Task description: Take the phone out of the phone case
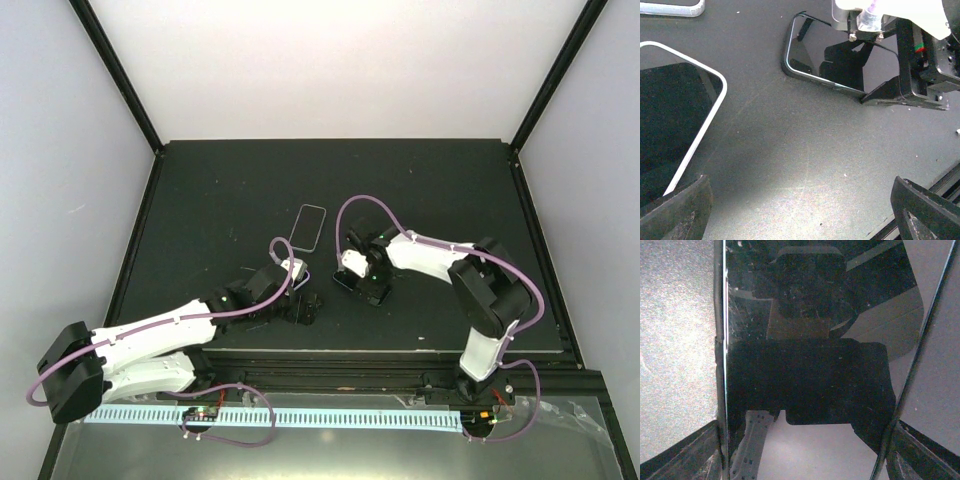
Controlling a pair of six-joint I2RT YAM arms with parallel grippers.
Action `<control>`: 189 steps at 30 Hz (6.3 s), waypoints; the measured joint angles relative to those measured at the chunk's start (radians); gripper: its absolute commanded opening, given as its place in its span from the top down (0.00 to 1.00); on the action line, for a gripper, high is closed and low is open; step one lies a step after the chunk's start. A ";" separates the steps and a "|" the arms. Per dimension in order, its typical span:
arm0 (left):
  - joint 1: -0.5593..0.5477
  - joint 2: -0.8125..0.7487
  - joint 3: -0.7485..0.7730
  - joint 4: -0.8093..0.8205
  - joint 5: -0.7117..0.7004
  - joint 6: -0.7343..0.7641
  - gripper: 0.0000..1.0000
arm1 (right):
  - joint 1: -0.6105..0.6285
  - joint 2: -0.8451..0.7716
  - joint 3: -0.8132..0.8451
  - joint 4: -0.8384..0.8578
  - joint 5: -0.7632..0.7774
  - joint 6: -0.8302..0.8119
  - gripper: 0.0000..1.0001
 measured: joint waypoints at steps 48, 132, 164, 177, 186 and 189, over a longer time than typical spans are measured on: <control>0.155 0.484 0.193 0.728 0.290 -0.488 0.73 | -0.148 -0.524 -0.204 0.171 -0.330 0.080 0.44; 0.285 0.030 0.060 0.744 0.917 -0.034 0.95 | -0.209 -0.655 -0.161 0.089 -1.126 0.194 0.99; 0.356 -0.023 0.089 0.509 1.077 0.090 0.98 | -0.108 -0.616 0.039 -0.279 -0.858 -0.292 0.34; 0.359 -0.049 0.045 0.652 1.062 -0.010 0.98 | -0.107 -0.698 -0.041 -0.223 -0.888 -0.257 0.39; 0.359 -0.048 0.034 0.723 1.061 -0.040 0.99 | -0.107 -0.703 -0.076 -0.197 -0.918 -0.218 0.47; 0.359 -0.047 0.028 0.735 1.061 -0.042 0.98 | -0.107 -0.708 -0.093 -0.158 -0.916 -0.193 0.48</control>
